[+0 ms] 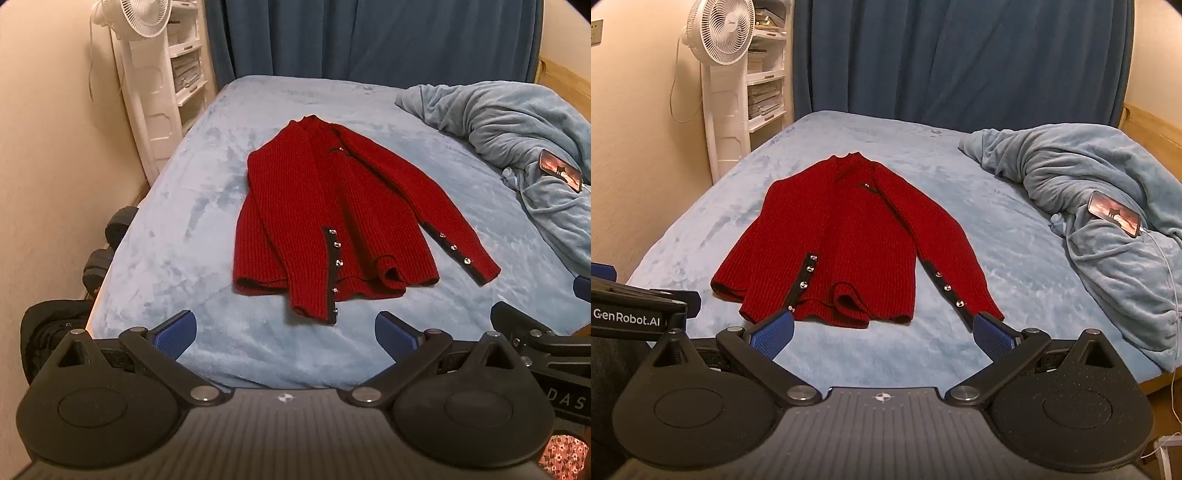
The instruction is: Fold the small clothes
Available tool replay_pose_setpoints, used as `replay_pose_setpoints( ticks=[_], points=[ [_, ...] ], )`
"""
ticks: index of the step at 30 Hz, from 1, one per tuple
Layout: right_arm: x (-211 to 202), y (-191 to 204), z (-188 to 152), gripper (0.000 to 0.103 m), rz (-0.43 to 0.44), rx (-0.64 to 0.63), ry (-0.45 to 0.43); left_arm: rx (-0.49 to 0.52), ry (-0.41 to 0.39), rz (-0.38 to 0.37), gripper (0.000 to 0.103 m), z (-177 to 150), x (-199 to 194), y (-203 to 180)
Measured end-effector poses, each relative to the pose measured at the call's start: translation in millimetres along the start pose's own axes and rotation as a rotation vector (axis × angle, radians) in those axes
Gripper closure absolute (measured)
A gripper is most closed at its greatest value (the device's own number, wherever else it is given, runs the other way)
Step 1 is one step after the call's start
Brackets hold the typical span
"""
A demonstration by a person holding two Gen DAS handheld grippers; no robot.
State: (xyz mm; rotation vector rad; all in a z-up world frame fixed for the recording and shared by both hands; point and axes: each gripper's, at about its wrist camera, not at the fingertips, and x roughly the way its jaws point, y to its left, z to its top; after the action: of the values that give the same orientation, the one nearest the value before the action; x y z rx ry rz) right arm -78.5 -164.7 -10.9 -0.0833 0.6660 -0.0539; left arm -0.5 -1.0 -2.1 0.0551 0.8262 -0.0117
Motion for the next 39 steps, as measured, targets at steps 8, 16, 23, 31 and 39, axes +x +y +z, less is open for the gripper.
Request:
replay_pose_setpoints(
  ticks=[8, 16, 23, 31, 39],
  points=[
    [-2.2, 0.2, 1.0, 0.001, 0.000, -0.006, -0.006, 0.002, -0.005, 0.000, 0.000, 0.5, -0.4, 0.3],
    [-3.1, -0.1, 2.1, 0.001, 0.000, -0.008, -0.011, 0.005, -0.009, 0.000, 0.000, 1.3, -1.9, 0.4],
    [-4.2, 0.4, 3.0, 0.001, 0.001, -0.009, -0.013, 0.003, -0.007, -0.002, 0.000, 3.3, -3.5, 1.8],
    [-4.0, 0.4, 2.5, 0.001, 0.001, -0.009, -0.014, 0.004, -0.012, 0.001, 0.000, 3.8, -3.7, 2.1],
    [-3.2, 0.9, 3.3, 0.001, 0.003, -0.007, -0.008, 0.004, -0.012, 0.001, 0.000, 3.7, -4.0, 2.5]
  ],
)
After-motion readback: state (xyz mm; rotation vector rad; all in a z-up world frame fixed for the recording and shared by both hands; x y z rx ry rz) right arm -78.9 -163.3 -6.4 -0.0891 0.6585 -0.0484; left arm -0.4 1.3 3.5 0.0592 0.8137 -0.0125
